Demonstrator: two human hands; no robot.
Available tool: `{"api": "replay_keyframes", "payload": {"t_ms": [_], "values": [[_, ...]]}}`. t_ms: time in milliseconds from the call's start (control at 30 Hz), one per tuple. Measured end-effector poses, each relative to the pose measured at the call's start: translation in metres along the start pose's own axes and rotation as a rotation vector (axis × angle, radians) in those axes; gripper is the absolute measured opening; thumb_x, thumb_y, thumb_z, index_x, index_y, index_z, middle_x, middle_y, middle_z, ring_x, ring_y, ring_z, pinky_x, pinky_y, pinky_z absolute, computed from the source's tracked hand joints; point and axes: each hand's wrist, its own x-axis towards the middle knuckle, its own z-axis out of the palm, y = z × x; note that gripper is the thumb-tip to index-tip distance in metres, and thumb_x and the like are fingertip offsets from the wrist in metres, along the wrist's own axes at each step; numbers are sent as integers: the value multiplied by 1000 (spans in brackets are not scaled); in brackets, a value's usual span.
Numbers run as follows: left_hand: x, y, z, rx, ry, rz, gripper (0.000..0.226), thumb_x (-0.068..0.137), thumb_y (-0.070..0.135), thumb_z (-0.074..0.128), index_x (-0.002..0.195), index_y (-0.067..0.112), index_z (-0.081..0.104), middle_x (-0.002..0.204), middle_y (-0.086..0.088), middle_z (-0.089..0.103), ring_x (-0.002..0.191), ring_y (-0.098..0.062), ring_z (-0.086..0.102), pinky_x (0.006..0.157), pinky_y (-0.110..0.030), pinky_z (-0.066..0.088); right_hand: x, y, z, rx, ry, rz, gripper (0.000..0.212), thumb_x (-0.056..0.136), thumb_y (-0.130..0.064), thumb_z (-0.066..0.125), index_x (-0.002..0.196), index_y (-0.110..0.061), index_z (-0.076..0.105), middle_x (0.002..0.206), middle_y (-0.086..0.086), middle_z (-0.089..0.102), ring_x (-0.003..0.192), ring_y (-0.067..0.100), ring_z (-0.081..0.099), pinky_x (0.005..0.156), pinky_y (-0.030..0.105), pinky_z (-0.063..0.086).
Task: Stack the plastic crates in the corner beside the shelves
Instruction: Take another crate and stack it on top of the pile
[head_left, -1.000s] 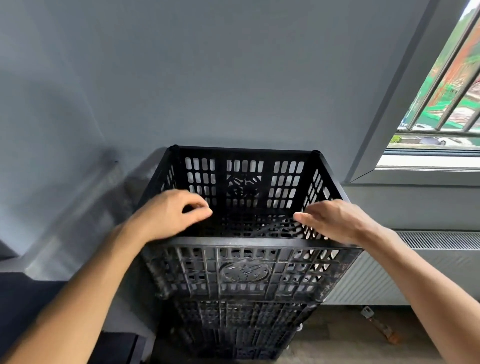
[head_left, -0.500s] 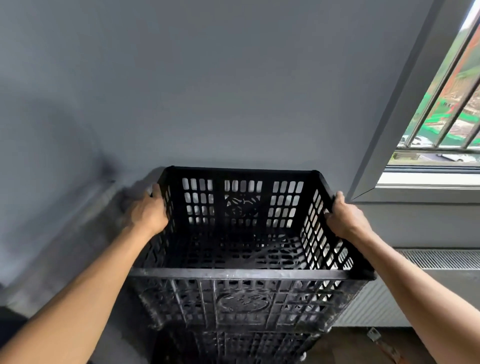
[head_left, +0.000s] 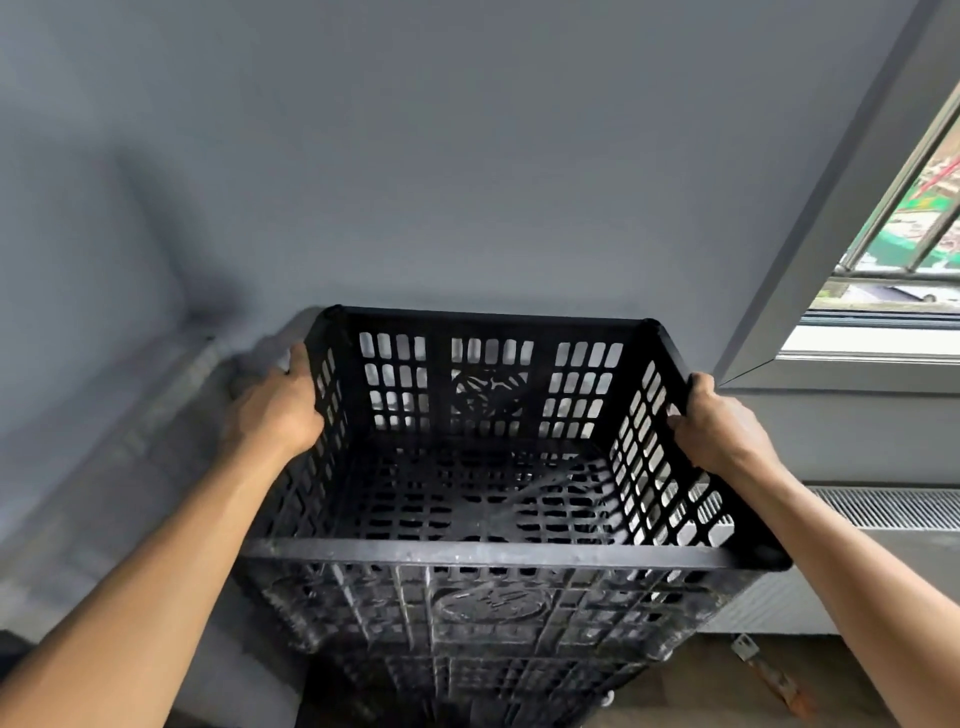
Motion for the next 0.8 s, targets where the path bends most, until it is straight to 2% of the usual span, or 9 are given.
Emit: {"api": "replay_keyframes", "payload": {"t_ms": [67,267,400,467,600,800], "values": [[-1,-1,1,-9,3,13,81,94,15,50,157,21,-2,128,-20,56,87,-34,65,68,-44,58,-2,0,0,8,-4,6,29,94,-18,56,112,-6,37,102,30,66,92,45,63,70,39,42],[-7,-2,-4,-50,16,31,77,93,16,48,157,20,5,116,-20,61,84,-35,65,70,-47,59,-6,-2,-3,19,-10,8,26,94,-19,54,108,-8,36,105,27,66,95,44,62,70,39,42],[-10,-4,-4,-99,35,56,67,97,26,43,154,18,9,108,-19,63,81,-35,66,68,-45,60,-11,-2,-4,18,-15,13,28,94,-20,54,113,-7,38,106,27,66,95,44,63,71,39,43],[-11,-5,-5,-98,36,60,67,97,27,43,154,15,11,111,-21,63,86,-37,66,71,-47,59,-12,-2,-5,17,-9,13,28,94,-20,54,113,-7,38,106,27,66,95,44,63,71,40,44],[-13,-3,-5,-84,35,66,75,92,17,50,156,13,10,106,-21,64,83,-36,67,70,-45,59,-12,-4,-5,-4,-14,14,28,94,-18,53,115,-5,38,107,28,66,98,44,63,72,39,43],[-20,3,-13,-27,17,65,78,91,11,49,157,7,9,126,-26,58,97,-39,66,73,-42,56,-14,-7,-7,-12,-24,33,27,91,-15,49,114,-5,38,105,27,66,88,41,60,71,38,45]]}}
